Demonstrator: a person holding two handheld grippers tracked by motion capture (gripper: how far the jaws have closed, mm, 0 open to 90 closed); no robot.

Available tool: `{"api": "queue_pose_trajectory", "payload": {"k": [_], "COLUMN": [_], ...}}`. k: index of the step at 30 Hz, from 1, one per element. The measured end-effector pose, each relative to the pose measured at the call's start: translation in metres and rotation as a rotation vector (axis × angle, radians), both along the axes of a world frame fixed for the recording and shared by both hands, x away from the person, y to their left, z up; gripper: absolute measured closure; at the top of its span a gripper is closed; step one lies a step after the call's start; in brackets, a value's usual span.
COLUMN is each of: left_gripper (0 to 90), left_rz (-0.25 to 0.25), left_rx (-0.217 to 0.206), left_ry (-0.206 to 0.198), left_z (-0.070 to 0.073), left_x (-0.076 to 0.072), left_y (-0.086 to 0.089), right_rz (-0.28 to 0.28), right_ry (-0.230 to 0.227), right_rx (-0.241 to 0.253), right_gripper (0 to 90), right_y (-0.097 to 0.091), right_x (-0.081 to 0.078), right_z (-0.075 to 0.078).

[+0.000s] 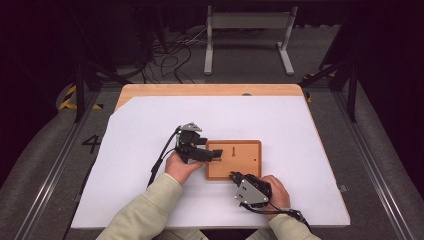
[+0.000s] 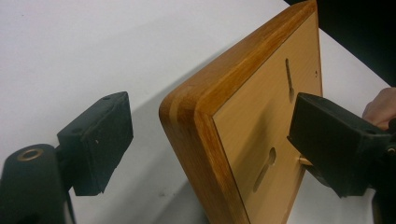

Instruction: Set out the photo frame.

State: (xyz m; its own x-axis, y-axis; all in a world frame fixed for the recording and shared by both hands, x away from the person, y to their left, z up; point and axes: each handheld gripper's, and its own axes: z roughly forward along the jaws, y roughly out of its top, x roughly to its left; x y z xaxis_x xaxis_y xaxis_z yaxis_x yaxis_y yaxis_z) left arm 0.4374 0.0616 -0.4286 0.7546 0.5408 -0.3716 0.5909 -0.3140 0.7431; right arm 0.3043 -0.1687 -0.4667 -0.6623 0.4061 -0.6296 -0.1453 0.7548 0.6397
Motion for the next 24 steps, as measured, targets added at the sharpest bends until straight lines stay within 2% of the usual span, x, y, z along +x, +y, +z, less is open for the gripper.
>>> {"api": "queue_pose_trajectory", "payload": {"k": [4, 9, 13, 20, 24], "left_gripper": [14.2, 14.4, 13.9, 17.0, 20.4], "left_rz": [-0.019, -0.058, -0.082, -0.117, -0.139], "left_rx": [0.016, 0.008, 0.02, 0.013, 0.019], "left_ry": [0.012, 0.049, 0.037, 0.064, 0.064], "left_z": [-0.004, -0.009, -0.008, -0.012, -0.013], "left_x": [0.002, 0.005, 0.005, 0.007, 0.006], "left_y": [-0.004, -0.011, -0.018, -0.022, -0.026], "right_rz": [-0.003, -0.009, -0.011, -0.01, -0.012], "right_ry": [0.0, -0.006, -0.009, -0.013, -0.01], "right_rx": [0.002, -0.002, -0.002, -0.007, -0.004], "right_gripper": [84.6, 84.5, 84.5, 84.5, 84.5], "right_y": [0.0, 0.001, 0.001, 0.0, 0.0], "right_x": [-0.001, -0.002, -0.003, -0.004, -0.005], "right_z": [0.0, -0.001, -0.001, -0.001, -0.002]}}
